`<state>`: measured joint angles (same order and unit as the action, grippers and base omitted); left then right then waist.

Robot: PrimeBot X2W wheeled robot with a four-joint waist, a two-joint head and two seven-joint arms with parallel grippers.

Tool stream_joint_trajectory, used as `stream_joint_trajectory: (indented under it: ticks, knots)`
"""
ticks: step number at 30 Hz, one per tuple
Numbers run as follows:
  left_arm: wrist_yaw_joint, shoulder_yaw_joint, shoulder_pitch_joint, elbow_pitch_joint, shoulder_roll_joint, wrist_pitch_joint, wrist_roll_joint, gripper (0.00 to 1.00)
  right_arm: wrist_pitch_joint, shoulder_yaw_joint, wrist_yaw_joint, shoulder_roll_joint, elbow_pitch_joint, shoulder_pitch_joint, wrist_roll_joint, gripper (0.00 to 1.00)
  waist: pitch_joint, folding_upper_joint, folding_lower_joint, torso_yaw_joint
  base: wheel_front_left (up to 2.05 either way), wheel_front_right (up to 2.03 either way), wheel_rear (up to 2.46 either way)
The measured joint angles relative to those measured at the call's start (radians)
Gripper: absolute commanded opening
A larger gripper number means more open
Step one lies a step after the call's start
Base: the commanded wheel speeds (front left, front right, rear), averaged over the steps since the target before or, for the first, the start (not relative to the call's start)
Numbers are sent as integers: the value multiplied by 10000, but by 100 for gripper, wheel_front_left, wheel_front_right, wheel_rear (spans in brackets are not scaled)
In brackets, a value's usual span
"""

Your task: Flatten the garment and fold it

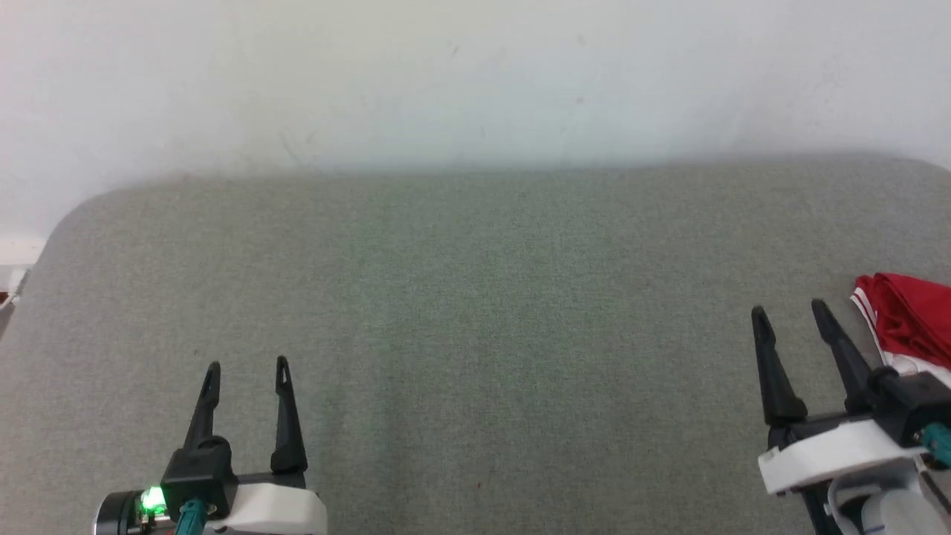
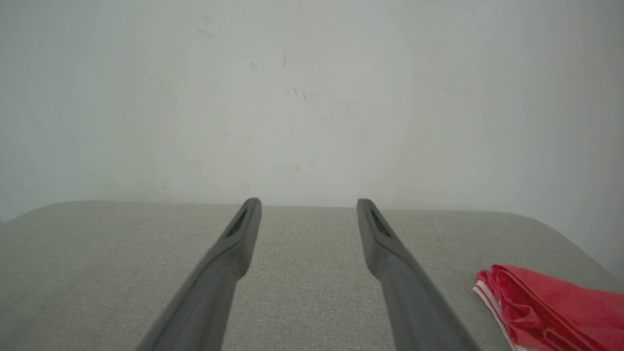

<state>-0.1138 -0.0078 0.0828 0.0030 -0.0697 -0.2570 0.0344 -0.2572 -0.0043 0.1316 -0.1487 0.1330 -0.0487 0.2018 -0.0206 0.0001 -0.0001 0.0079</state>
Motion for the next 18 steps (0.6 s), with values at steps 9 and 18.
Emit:
stream_joint_trajectory:
  ticks: [9, 18]
  knots:
    - [84, 15, 186, 86, 10, 15, 6, 0, 15, 38, 0, 52, -13, 281, -104, 0, 178, 0, 2, 41, 0, 0, 0]
    - [90, 13, 183, 84, 12, 188, 6, 0, 192, 44, 0, 71, -54, 282, -178, 0, 180, 1, 2, 33, 0, 0, 0]
